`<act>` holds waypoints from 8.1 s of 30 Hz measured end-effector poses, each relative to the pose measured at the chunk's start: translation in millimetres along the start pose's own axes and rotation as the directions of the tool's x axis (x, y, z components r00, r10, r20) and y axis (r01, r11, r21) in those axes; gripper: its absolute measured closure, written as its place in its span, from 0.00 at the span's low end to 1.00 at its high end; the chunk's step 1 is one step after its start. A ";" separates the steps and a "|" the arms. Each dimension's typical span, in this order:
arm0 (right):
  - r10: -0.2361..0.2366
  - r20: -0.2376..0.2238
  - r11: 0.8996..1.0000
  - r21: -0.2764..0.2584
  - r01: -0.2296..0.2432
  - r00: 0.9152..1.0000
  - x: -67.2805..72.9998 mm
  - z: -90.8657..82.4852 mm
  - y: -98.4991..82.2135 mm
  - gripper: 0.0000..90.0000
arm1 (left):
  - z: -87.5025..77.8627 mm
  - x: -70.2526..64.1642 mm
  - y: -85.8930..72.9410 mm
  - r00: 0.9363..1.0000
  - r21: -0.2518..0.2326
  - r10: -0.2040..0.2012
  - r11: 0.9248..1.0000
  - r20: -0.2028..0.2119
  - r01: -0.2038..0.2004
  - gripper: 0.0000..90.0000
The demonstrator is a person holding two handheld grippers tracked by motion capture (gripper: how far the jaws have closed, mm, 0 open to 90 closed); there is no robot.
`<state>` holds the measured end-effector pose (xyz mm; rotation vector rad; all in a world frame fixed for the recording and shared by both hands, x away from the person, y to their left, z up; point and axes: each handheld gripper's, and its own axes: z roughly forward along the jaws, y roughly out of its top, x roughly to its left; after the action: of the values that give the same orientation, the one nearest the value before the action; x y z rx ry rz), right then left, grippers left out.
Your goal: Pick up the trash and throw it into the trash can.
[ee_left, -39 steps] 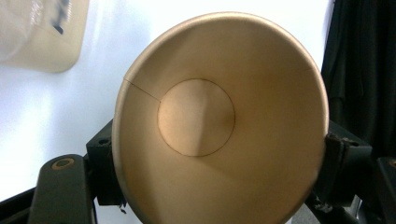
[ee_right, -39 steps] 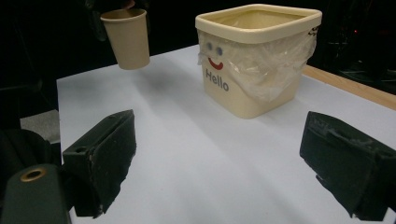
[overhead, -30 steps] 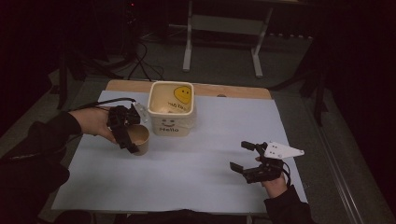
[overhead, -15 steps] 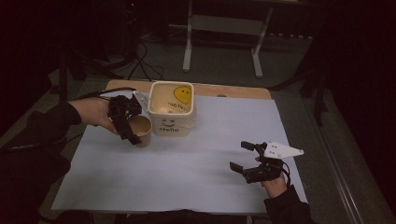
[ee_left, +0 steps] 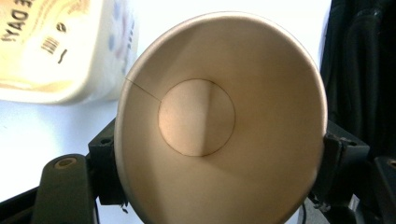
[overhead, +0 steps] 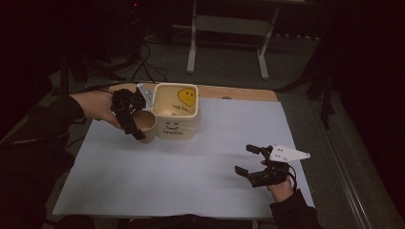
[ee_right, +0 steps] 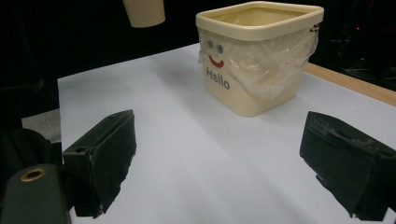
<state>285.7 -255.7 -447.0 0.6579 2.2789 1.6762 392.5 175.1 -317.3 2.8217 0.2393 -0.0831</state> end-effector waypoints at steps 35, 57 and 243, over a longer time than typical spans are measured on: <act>0.008 -0.002 1.000 0.003 -0.008 1.000 -1.5 -0.5 -1.5 0.12 | -23.5 36.8 42.7 0.999 -0.015 0.041 0.999 -0.009 -0.041 0.27; 0.016 -0.007 1.000 0.007 -0.016 1.000 -2.5 -0.5 -2.9 0.12 | -29.1 67.6 68.8 0.999 -0.017 0.046 0.999 -0.006 -0.046 0.27; 0.016 -0.020 0.999 0.030 -0.016 1.000 0.5 4.2 -2.0 0.12 | 29.7 -17.8 -57.5 0.988 -0.347 -0.137 0.932 -0.065 0.106 0.01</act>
<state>286.7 -252.4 -450.2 0.6701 2.3229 1.6669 364.1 217.1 -361.2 2.4634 0.4073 0.0523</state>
